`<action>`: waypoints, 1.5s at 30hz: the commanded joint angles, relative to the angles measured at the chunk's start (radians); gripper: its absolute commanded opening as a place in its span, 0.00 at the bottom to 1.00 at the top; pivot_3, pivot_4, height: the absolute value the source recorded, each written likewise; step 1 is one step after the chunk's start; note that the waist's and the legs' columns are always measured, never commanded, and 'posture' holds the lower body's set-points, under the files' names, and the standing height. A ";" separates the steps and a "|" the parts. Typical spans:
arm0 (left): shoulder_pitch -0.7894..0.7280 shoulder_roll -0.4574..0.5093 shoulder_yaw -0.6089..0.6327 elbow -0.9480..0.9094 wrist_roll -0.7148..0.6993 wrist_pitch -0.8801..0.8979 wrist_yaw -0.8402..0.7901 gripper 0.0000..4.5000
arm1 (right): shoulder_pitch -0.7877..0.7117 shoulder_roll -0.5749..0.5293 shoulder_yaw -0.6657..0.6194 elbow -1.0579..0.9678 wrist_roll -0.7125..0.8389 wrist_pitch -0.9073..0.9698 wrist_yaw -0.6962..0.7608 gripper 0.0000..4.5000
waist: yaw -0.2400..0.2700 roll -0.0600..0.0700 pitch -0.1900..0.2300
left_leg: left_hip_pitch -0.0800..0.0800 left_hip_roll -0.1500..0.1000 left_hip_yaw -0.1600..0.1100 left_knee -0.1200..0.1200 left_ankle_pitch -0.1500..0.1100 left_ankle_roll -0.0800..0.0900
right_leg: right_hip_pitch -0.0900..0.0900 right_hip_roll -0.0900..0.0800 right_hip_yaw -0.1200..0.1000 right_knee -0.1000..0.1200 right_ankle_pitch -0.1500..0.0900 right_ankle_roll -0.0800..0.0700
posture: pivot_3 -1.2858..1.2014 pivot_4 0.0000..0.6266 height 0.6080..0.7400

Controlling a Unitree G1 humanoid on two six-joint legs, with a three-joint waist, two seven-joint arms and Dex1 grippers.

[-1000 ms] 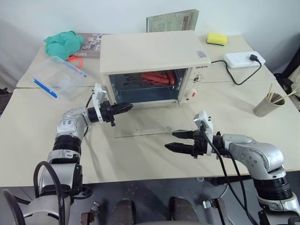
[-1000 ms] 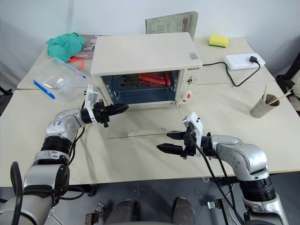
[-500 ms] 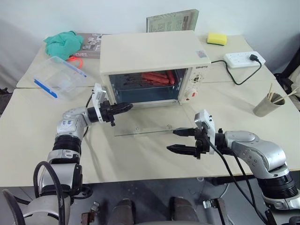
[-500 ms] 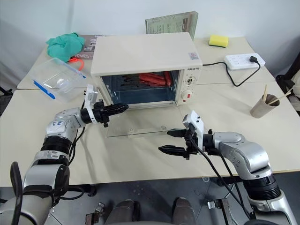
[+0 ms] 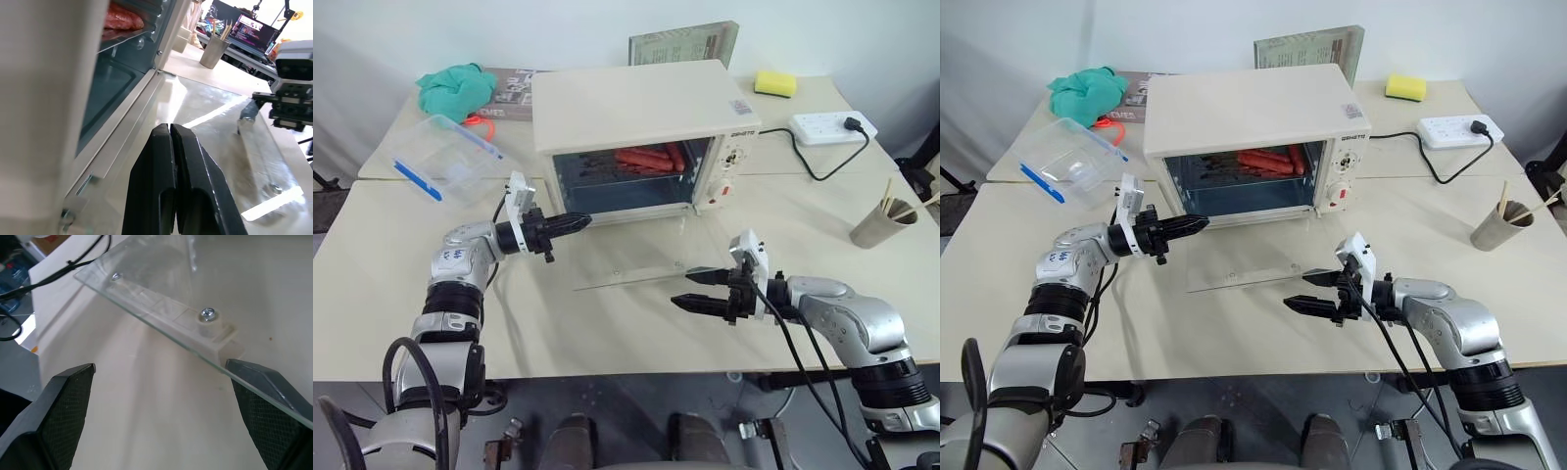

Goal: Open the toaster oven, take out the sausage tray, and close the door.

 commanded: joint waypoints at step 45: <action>0.116 0.093 -0.116 -0.200 0.050 0.133 -0.033 0.01 | -0.410 0.045 0.084 -0.072 -0.250 0.010 -0.057 1.00 | -0.015 -0.002 0.001 | 0.000 0.001 0.002 -0.001 0.000 0.000 | -0.001 0.000 0.000 0.000 0.000 0.000 | 0.52 0.24 1.00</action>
